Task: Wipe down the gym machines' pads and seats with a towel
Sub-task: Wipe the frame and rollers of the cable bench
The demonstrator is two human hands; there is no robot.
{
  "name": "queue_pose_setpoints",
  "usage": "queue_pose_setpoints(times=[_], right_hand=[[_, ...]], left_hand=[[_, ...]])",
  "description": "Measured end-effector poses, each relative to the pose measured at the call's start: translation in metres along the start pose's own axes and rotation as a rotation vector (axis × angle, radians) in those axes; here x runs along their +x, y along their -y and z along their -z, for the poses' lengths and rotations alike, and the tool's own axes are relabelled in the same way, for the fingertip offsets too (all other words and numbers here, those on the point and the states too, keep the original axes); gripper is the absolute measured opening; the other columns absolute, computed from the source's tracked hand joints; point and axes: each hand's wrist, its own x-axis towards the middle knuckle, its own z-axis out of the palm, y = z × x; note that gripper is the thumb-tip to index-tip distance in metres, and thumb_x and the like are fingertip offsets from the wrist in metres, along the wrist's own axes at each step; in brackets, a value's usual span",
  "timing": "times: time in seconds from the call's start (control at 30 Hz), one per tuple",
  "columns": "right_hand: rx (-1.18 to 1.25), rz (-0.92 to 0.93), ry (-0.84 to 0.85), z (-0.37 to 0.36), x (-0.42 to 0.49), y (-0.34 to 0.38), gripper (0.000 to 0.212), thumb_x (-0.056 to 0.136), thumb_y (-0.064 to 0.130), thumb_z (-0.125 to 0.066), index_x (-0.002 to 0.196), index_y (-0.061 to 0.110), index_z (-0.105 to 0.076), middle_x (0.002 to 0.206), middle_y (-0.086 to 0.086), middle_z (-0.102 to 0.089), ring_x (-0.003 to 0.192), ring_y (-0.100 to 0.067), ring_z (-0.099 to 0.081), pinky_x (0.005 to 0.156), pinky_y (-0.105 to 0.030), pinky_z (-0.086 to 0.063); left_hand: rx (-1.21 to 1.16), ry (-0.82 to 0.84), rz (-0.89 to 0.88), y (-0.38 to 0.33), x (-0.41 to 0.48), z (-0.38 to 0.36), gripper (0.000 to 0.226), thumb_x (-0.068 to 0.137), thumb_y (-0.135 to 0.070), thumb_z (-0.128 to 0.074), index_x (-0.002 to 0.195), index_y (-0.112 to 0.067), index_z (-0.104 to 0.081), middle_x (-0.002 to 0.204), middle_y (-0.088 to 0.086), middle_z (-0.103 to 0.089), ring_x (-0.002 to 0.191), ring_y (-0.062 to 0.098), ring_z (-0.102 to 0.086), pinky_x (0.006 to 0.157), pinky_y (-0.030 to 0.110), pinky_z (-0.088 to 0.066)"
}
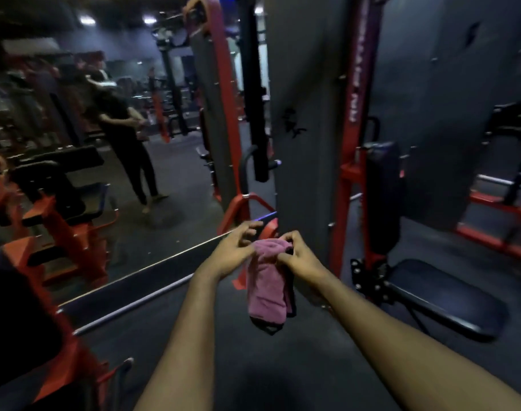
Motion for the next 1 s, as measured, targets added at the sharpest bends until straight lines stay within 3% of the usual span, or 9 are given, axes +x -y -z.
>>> queue_pose_setpoints(times=[0.1, 0.27, 0.37, 0.43, 0.57, 0.7, 0.8, 0.93, 1.0], right_hand=[[0.066, -0.005, -0.088, 0.066, -0.024, -0.005, 0.027, 0.080, -0.005, -0.062, 0.102, 0.009, -0.056, 0.087, 0.000, -0.060, 0.072, 0.003, -0.055, 0.067, -0.016, -0.045], [0.256, -0.128, -0.187, 0.190, -0.071, -0.037, 0.044, 0.086, 0.016, -0.080, 0.121, 0.010, -0.053, 0.114, -0.007, -0.066, 0.102, -0.014, -0.064, 0.083, -0.022, -0.054], [0.320, -0.215, -0.055, 0.254, -0.095, -0.059, 0.065, 0.079, 0.041, -0.084, 0.129, 0.007, -0.062, 0.119, -0.011, -0.074, 0.112, -0.027, -0.070, 0.100, -0.042, -0.056], [0.346, -0.205, -0.031, 0.286, -0.103, -0.071, 0.061, 0.082, 0.036, -0.084, 0.133, 0.012, -0.062, 0.124, -0.011, -0.072, 0.116, -0.029, -0.068, 0.105, -0.050, -0.052], [0.273, -0.165, -0.076, 0.324, -0.105, -0.080, 0.058, 0.087, 0.028, -0.081, 0.139, 0.028, -0.055, 0.129, 0.000, -0.069, 0.115, -0.016, -0.068, 0.098, -0.037, -0.057], [0.140, -0.105, -0.247, 0.349, -0.080, -0.092, 0.041, 0.086, 0.035, -0.080, 0.123, 0.032, -0.062, 0.117, 0.004, -0.073, 0.108, -0.014, -0.070, 0.094, -0.037, -0.057], [0.032, -0.083, -0.395, 0.365, -0.048, -0.103, 0.033, 0.089, 0.031, -0.078, 0.118, 0.028, -0.063, 0.112, 0.005, -0.072, 0.105, -0.014, -0.069, 0.083, -0.025, -0.054], [-0.095, -0.108, -0.630, 0.386, 0.016, -0.110, 0.047, 0.085, 0.034, -0.080, 0.127, 0.024, -0.061, 0.116, 0.008, -0.069, 0.102, -0.010, -0.065, 0.074, -0.013, -0.046], [-0.104, -0.114, -0.757, 0.394, 0.056, -0.110, 0.056, 0.084, 0.030, -0.082, 0.134, 0.020, -0.059, 0.121, 0.004, -0.067, 0.106, -0.012, -0.062, 0.079, -0.017, -0.046]], left_hand=[[0.062, 0.176, -0.075, -0.026, 0.030, -0.067, 0.048, 0.078, -0.024, -0.064, 0.126, -0.017, -0.066, 0.122, -0.006, -0.068, 0.112, 0.005, -0.063, 0.100, 0.021, -0.047], [0.087, 0.080, -0.122, -0.075, 0.075, -0.180, 0.020, 0.088, -0.045, -0.064, 0.094, -0.026, -0.065, 0.089, -0.007, -0.070, 0.083, 0.009, -0.062, 0.086, 0.041, -0.053], [0.108, 0.034, -0.147, -0.111, 0.093, -0.238, 0.015, 0.096, -0.034, -0.064, 0.090, -0.021, -0.061, 0.080, -0.007, -0.067, 0.069, 0.005, -0.055, 0.070, 0.029, -0.049], [0.122, 0.004, -0.149, -0.130, 0.105, -0.269, 0.015, 0.098, -0.031, -0.063, 0.088, -0.021, -0.060, 0.078, -0.007, -0.066, 0.068, 0.003, -0.054, 0.062, 0.023, -0.044], [0.117, -0.024, -0.107, -0.147, 0.137, -0.307, 0.020, 0.101, -0.034, -0.057, 0.091, -0.017, -0.060, 0.081, -0.001, -0.067, 0.071, 0.009, -0.057, 0.059, 0.023, -0.044], [0.115, 0.010, -0.139, -0.156, 0.179, -0.325, 0.020, 0.102, -0.034, -0.056, 0.094, -0.018, -0.063, 0.085, 0.001, -0.068, 0.077, 0.014, -0.061, 0.065, 0.028, -0.049], [0.109, -0.004, -0.197, -0.156, 0.220, -0.328, 0.015, 0.102, -0.027, -0.057, 0.098, -0.016, -0.066, 0.086, -0.005, -0.067, 0.075, 0.006, -0.059, 0.063, 0.012, -0.044], [0.088, -0.087, -0.244, -0.144, 0.296, -0.314, 0.010, 0.101, -0.022, -0.056, 0.096, -0.019, -0.064, 0.086, -0.006, -0.065, 0.075, 0.002, -0.057, 0.063, 0.013, -0.040], [0.088, -0.100, -0.267, -0.136, 0.339, -0.301, 0.011, 0.102, -0.020, -0.055, 0.096, -0.020, -0.064, 0.088, -0.005, -0.065, 0.077, 0.004, -0.057, 0.068, 0.020, -0.042]])
